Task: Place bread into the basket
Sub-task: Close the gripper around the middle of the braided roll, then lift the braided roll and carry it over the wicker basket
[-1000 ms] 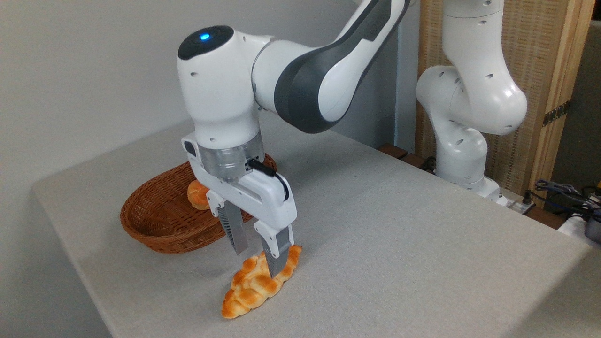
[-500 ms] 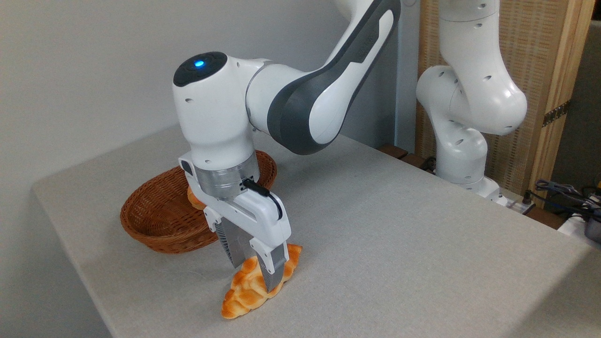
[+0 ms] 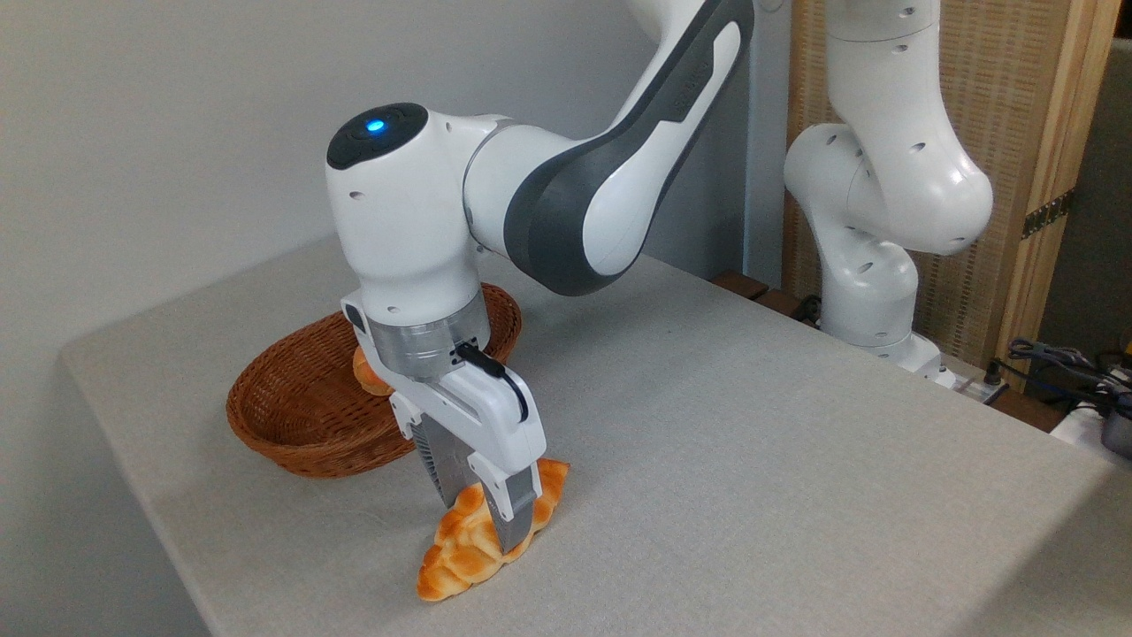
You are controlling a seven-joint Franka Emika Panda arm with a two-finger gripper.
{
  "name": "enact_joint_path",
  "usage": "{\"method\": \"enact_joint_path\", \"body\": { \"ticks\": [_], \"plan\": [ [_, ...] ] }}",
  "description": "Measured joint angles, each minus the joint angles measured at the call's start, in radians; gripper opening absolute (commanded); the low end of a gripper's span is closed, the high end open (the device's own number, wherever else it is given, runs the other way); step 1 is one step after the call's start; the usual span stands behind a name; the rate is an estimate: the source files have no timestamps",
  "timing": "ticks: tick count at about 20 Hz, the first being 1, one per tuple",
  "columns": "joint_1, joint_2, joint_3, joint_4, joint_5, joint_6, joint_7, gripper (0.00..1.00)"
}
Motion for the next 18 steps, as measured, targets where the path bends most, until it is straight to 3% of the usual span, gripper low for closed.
{"method": "enact_joint_path", "body": {
  "ticks": [18],
  "plan": [
    [0.001,-0.001,0.001,0.002,0.000,0.000,0.001,0.41]
  ]
}}
